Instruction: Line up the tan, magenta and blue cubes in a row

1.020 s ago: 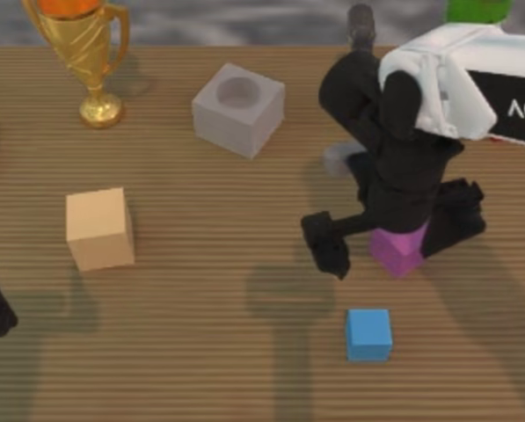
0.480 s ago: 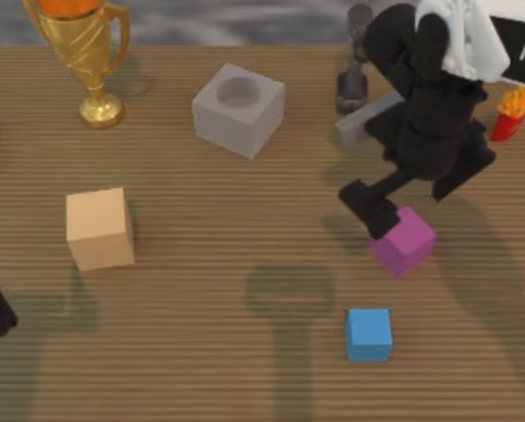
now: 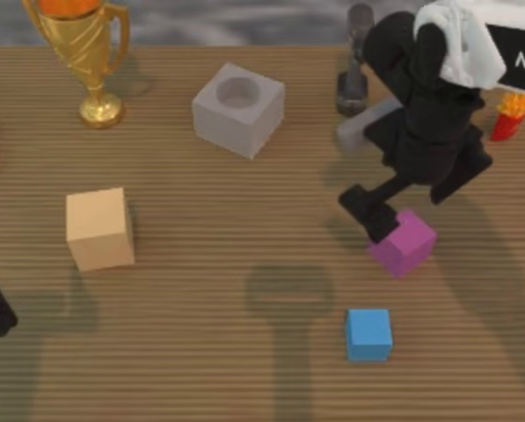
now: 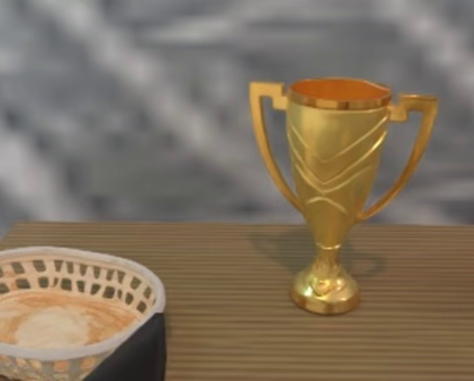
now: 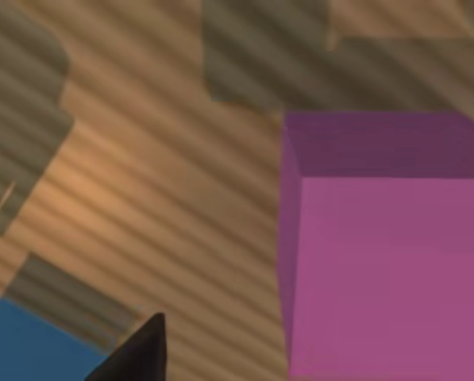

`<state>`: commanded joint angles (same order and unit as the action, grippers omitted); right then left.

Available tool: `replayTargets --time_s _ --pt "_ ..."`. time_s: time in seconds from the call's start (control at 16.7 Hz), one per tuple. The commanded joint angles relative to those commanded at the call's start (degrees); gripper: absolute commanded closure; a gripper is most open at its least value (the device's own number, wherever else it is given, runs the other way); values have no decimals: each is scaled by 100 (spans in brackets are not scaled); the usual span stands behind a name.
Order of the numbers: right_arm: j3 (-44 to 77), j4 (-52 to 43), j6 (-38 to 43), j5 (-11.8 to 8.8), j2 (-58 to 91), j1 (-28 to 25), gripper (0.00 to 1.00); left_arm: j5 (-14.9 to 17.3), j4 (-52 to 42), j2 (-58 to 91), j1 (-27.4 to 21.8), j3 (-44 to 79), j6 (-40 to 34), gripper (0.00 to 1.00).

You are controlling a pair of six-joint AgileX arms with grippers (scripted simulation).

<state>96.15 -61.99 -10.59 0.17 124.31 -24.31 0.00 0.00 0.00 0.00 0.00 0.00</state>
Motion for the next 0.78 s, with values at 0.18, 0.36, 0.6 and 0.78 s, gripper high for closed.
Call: replayTargets --time_s 0.18,0.36,0.6,0.78 --pt "-355 657 1 2 267 6 0 0 0 0 0 0 0 0" --pt "-707 1299 0 5 544 9 0 0 0 0 0 0 0 0" --pt "-812 1466 -1 6 638 9 0 0 0 0 0 0 0 0" --pt "-812 1466 -1 6 638 9 15 0 0 0 0 0 0 0"
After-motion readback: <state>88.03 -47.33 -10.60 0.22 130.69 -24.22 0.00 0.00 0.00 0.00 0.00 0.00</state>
